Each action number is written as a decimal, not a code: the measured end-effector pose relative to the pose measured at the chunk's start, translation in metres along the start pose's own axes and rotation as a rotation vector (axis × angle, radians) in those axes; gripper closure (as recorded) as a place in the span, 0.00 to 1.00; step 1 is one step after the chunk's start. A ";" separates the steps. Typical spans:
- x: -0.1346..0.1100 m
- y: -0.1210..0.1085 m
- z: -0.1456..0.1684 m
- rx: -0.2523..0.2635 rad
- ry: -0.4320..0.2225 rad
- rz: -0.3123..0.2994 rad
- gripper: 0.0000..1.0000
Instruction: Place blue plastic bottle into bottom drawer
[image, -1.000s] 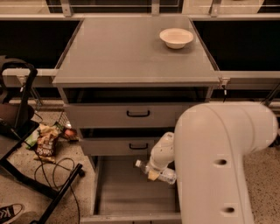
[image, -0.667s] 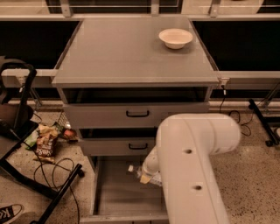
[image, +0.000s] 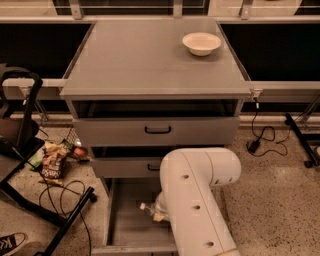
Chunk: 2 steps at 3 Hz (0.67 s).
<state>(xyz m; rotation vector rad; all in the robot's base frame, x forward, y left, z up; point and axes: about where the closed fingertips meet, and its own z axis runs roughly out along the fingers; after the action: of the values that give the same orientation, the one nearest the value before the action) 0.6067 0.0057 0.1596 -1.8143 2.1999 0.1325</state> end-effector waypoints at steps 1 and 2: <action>0.012 0.019 0.040 -0.039 0.029 -0.008 0.82; 0.014 0.020 0.044 -0.040 0.031 -0.008 0.60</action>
Offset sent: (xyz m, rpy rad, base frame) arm -0.0112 0.0028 -0.0347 -0.0170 0.0312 0.0128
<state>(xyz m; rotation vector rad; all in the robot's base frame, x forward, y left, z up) 0.5916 0.0072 0.1116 -1.8587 2.2259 0.1490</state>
